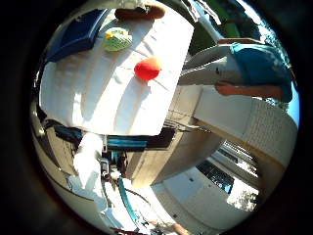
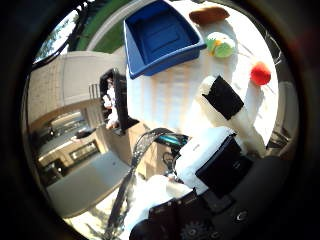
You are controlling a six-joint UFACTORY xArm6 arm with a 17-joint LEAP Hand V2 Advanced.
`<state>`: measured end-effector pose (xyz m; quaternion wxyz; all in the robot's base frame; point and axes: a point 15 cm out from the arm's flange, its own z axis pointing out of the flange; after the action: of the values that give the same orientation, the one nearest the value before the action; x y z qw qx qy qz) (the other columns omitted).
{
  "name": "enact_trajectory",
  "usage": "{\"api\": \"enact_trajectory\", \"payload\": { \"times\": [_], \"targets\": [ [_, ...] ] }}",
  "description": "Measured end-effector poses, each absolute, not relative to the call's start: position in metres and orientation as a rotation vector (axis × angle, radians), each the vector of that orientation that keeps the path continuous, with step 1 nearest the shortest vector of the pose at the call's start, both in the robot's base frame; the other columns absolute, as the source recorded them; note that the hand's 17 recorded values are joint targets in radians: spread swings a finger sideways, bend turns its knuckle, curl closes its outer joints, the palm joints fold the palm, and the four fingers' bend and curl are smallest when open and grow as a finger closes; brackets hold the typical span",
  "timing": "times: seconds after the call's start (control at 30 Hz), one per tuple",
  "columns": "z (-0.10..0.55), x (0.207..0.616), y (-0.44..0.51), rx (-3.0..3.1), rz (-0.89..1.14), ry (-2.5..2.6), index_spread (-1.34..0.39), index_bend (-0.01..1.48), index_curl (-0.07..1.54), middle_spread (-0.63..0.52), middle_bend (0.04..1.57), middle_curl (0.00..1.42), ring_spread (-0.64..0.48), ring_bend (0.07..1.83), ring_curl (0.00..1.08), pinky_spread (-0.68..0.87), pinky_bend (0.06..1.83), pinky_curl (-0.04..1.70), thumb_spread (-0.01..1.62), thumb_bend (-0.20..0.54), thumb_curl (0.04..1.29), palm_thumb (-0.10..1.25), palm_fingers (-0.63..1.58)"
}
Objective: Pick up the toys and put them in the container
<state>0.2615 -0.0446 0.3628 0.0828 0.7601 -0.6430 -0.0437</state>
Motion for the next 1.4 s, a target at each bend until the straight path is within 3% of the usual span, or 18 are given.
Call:
{"api": "enact_trajectory", "payload": {
  "times": [0.33,0.67,0.97,1.1,1.17,1.2,1.27,1.3,1.4],
  "targets": [
    [0.347,0.294,-0.106,2.169,-0.148,-2.003,-0.17,0.14,0.33,0.03,0.17,0.3,0.27,0.36,0.34,0.43,0.52,0.23,1.27,-0.034,0.32,0.68,0.23],
    [0.257,0.338,-0.157,2.114,-0.196,-1.891,-0.16,0.15,0.29,0.04,0.17,0.31,0.26,0.36,0.34,0.41,0.55,0.23,1.18,-0.031,0.33,0.64,0.12],
    [0.16,0.343,-0.174,2.059,-0.286,-1.787,-0.14,0.17,0.28,0.05,0.19,0.32,0.25,0.33,0.33,0.41,0.54,0.23,1.12,-0.028,0.34,0.66,0.1],
    [0.148,0.357,-0.174,2.076,-0.226,-1.772,-0.12,0.18,0.28,0.03,0.21,0.33,0.25,0.33,0.33,0.41,0.5,0.22,1.09,-0.02,0.34,0.69,0.15],
    [0.143,0.363,-0.175,2.096,-0.191,-1.766,-0.11,0.18,0.28,0.0,0.24,0.35,0.24,0.38,0.34,0.4,0.49,0.21,1.08,-0.018,0.35,0.71,0.28],
    [0.139,0.366,-0.175,2.109,-0.173,-1.765,-0.14,0.16,0.28,-0.03,0.3,0.37,0.21,0.5,0.36,0.39,0.5,0.2,1.07,-0.014,0.35,0.73,0.49],
    [0.132,0.368,-0.173,2.134,-0.142,-1.761,-0.15,0.12,0.26,-0.05,0.35,0.39,0.2,0.57,0.37,0.37,0.51,0.19,1.07,-0.011,0.36,0.74,0.59],
    [0.135,0.369,-0.173,2.143,-0.126,-1.755,-0.21,0.05,0.2,-0.08,0.49,0.44,0.16,0.81,0.43,0.36,0.58,0.2,1.06,-0.014,0.37,0.77,0.79],
    [0.147,0.367,-0.175,2.144,-0.101,-1.712,-0.3,0.1,0.14,-0.15,0.69,0.57,0.09,1.12,0.6,0.35,0.73,0.26,1.04,-0.025,0.39,0.78,0.83]
  ]
}}
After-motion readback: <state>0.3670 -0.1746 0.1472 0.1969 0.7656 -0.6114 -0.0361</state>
